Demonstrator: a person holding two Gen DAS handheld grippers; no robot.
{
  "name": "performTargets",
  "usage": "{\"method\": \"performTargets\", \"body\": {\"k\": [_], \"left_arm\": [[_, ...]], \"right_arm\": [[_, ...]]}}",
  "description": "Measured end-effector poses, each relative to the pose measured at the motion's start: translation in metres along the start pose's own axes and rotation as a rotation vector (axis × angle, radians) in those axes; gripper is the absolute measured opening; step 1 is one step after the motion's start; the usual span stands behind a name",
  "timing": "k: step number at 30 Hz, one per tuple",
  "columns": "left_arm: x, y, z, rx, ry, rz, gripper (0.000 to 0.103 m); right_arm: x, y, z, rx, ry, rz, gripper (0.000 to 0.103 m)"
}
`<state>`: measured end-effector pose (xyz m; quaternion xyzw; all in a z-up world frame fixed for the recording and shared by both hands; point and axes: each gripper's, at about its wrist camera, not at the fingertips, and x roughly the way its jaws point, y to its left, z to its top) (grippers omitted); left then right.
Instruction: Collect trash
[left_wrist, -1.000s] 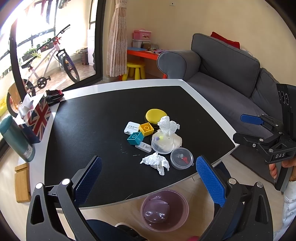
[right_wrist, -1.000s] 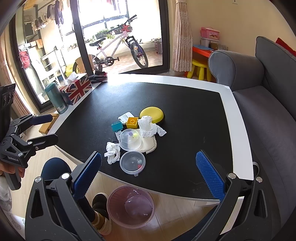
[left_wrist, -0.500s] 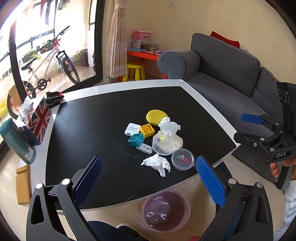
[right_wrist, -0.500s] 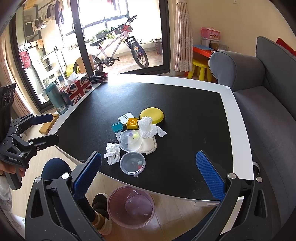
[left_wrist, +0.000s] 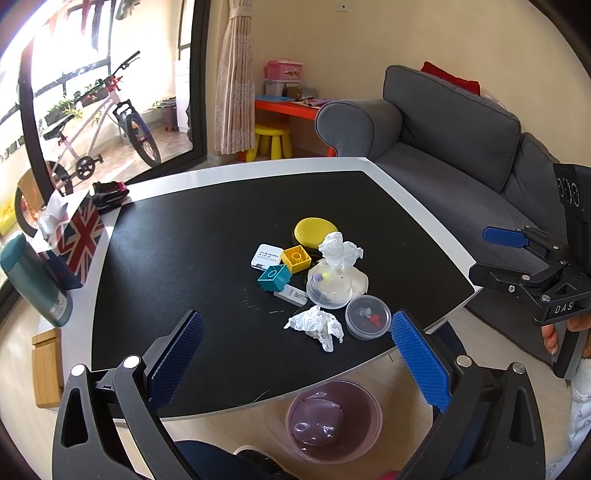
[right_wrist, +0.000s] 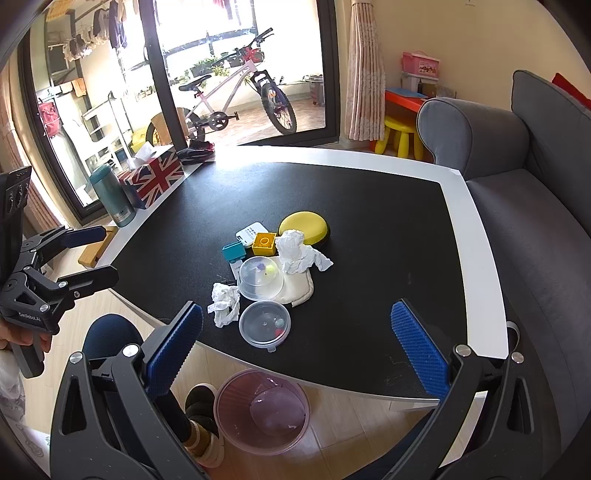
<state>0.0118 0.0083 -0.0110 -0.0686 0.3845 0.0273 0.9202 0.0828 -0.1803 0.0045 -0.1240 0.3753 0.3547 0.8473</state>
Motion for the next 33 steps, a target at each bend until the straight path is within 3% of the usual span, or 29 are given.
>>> {"method": "performTargets", "body": {"k": [33], "left_arm": [[0.008, 0.005, -0.004, 0.007, 0.003, 0.011, 0.097]], "right_arm": [[0.015, -0.002, -0.001, 0.004, 0.034, 0.006, 0.100]]}}
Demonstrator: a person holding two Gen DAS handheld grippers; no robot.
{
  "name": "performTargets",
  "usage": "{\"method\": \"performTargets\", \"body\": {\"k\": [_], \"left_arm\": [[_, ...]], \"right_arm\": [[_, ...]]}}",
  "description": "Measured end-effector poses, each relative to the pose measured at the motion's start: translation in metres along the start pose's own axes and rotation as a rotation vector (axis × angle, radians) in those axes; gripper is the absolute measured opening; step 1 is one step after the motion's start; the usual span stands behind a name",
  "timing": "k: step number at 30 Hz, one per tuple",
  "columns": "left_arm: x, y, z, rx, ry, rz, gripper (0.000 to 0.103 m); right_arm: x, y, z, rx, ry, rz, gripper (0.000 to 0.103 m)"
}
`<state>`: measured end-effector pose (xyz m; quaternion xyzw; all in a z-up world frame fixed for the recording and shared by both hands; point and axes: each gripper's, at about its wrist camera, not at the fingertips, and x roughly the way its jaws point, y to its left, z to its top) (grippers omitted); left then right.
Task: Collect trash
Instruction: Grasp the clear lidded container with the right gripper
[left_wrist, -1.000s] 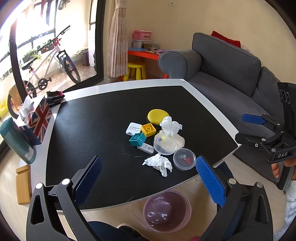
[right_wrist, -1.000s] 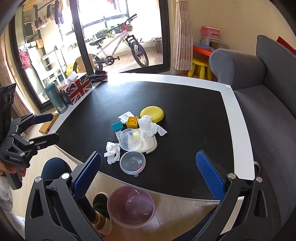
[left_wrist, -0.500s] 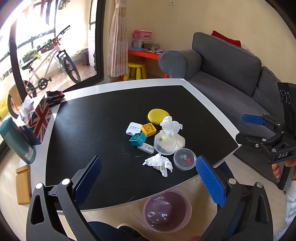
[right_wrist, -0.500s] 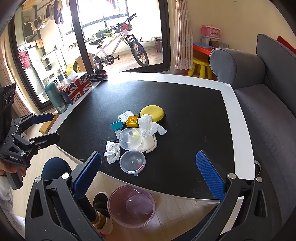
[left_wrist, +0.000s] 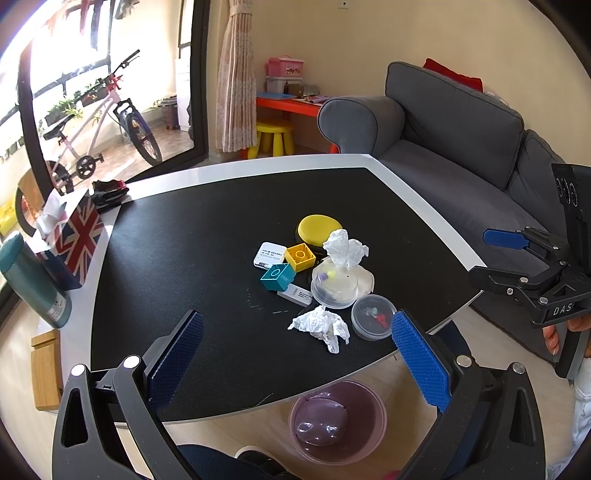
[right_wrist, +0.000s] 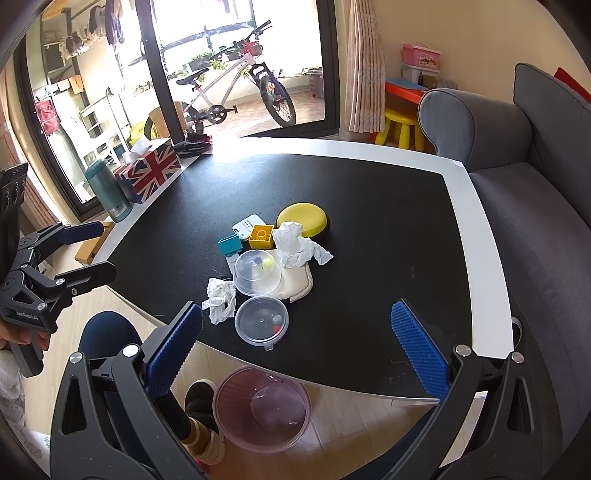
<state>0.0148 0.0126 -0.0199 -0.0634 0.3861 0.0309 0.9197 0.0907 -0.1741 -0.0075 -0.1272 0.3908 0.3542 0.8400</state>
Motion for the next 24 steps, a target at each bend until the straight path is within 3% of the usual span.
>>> {"method": "performTargets", "body": {"k": [6, 24], "left_arm": [[0.009, 0.005, 0.000, -0.006, 0.012, 0.016, 0.097], [0.020, 0.019, -0.009, -0.049, 0.052, 0.033, 0.097]], "right_arm": [[0.023, 0.003, 0.006, -0.029, 0.047, 0.003, 0.100], [0.118, 0.031, -0.005, -0.172, 0.307, 0.059, 0.100]]}}
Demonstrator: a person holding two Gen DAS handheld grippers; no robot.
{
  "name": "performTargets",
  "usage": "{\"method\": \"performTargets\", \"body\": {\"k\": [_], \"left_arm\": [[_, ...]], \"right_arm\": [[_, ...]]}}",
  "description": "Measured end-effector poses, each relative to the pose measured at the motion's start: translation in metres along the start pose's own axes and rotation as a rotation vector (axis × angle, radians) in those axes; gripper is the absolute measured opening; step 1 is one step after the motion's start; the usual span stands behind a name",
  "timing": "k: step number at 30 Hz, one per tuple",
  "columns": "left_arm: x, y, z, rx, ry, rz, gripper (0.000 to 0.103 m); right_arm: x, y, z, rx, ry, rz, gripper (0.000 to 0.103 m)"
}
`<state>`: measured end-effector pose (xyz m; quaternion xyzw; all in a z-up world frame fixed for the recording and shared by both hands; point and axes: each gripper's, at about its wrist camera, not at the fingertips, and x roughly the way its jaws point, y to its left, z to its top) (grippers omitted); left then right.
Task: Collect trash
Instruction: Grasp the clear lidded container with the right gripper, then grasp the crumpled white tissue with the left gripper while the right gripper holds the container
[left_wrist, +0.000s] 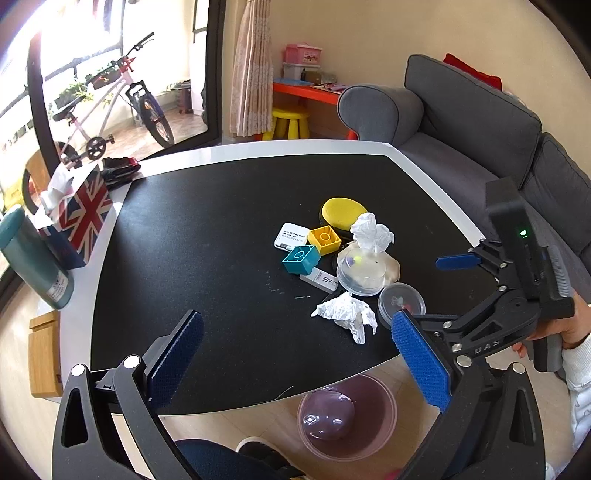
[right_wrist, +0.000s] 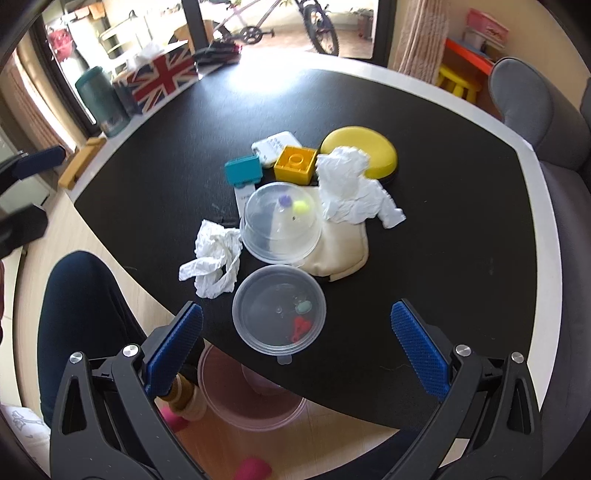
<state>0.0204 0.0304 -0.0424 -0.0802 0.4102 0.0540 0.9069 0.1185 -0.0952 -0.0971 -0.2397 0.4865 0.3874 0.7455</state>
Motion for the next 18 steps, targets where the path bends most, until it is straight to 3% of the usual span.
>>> {"method": "performTargets", "body": {"k": [8, 10, 14, 18], "left_arm": [[0.004, 0.002, -0.003, -0.009, 0.012, -0.001, 0.097], [0.005, 0.002, -0.003, -0.011, 0.014, -0.002, 0.097], [0.006, 0.001, -0.004, -0.012, 0.018, -0.005, 0.097], [0.009, 0.001, -0.005, -0.011, 0.022, -0.007, 0.097]], "right_arm": [[0.026, 0.004, 0.001, -0.030, 0.067, 0.018, 0.097], [0.029, 0.006, 0.001, -0.031, 0.074, 0.026, 0.078], [0.034, 0.008, 0.002, -0.034, 0.081, 0.037, 0.062], [0.031, 0.009, 0.003, -0.034, 0.074, 0.043, 0.060]]}}
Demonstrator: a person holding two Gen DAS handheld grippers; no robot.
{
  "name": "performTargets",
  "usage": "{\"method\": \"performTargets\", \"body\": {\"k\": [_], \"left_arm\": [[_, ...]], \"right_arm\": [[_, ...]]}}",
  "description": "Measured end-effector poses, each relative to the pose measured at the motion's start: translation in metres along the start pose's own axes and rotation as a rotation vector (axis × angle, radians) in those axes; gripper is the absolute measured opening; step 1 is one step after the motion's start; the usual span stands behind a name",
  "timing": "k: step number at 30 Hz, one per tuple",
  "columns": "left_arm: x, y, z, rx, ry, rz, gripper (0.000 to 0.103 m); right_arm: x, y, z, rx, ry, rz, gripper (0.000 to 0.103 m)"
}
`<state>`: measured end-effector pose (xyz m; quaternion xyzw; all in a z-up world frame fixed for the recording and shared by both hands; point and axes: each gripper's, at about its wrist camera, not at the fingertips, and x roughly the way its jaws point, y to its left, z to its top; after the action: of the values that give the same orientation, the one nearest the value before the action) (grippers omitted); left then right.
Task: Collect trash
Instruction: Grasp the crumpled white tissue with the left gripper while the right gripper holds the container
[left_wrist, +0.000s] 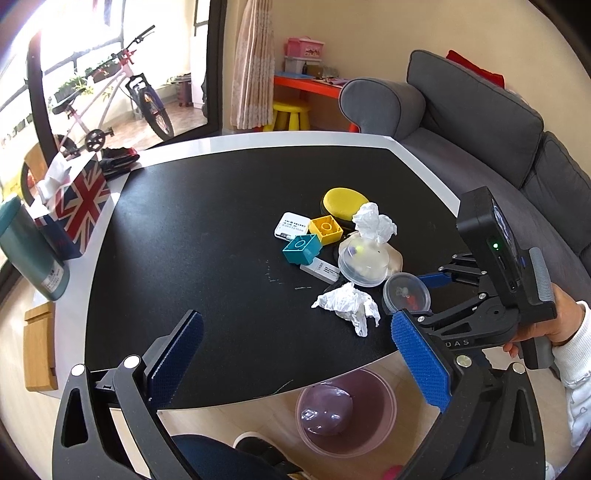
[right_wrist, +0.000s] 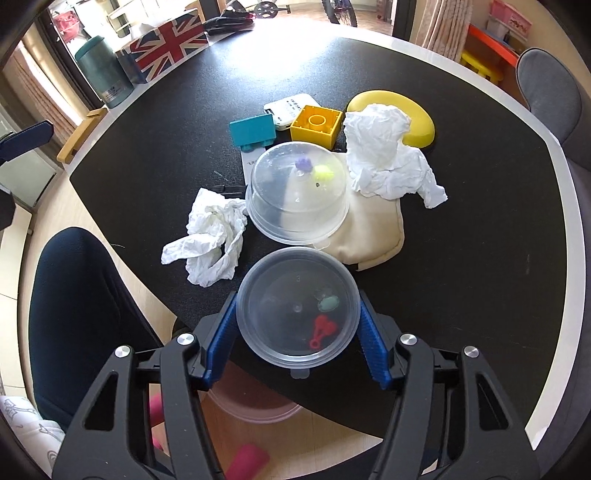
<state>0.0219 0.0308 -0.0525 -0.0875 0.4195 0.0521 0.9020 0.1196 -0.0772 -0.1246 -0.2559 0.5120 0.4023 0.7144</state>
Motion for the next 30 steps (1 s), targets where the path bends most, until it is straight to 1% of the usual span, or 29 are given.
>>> {"method": "performTargets", "body": {"k": [7, 15, 18, 25, 30], "left_arm": [[0.005, -0.003, 0.002, 0.003, 0.003, -0.004, 0.097], [0.019, -0.009, 0.009, -0.003, 0.021, -0.018, 0.097], [0.028, -0.012, 0.011, -0.012, 0.037, -0.027, 0.097], [0.057, -0.022, 0.012, -0.016, 0.107, -0.037, 0.097], [0.079, -0.025, 0.010, -0.054, 0.161, -0.052, 0.097]], "right_arm": [[-0.019, -0.006, -0.006, 0.031, -0.050, 0.006, 0.060], [-0.036, -0.017, -0.014, 0.083, -0.103, -0.018, 0.060], [-0.040, -0.023, -0.019, 0.098, -0.109, -0.027, 0.060], [-0.046, -0.034, -0.028, 0.127, -0.120, -0.053, 0.060], [-0.048, -0.040, -0.031, 0.147, -0.125, -0.065, 0.060]]}}
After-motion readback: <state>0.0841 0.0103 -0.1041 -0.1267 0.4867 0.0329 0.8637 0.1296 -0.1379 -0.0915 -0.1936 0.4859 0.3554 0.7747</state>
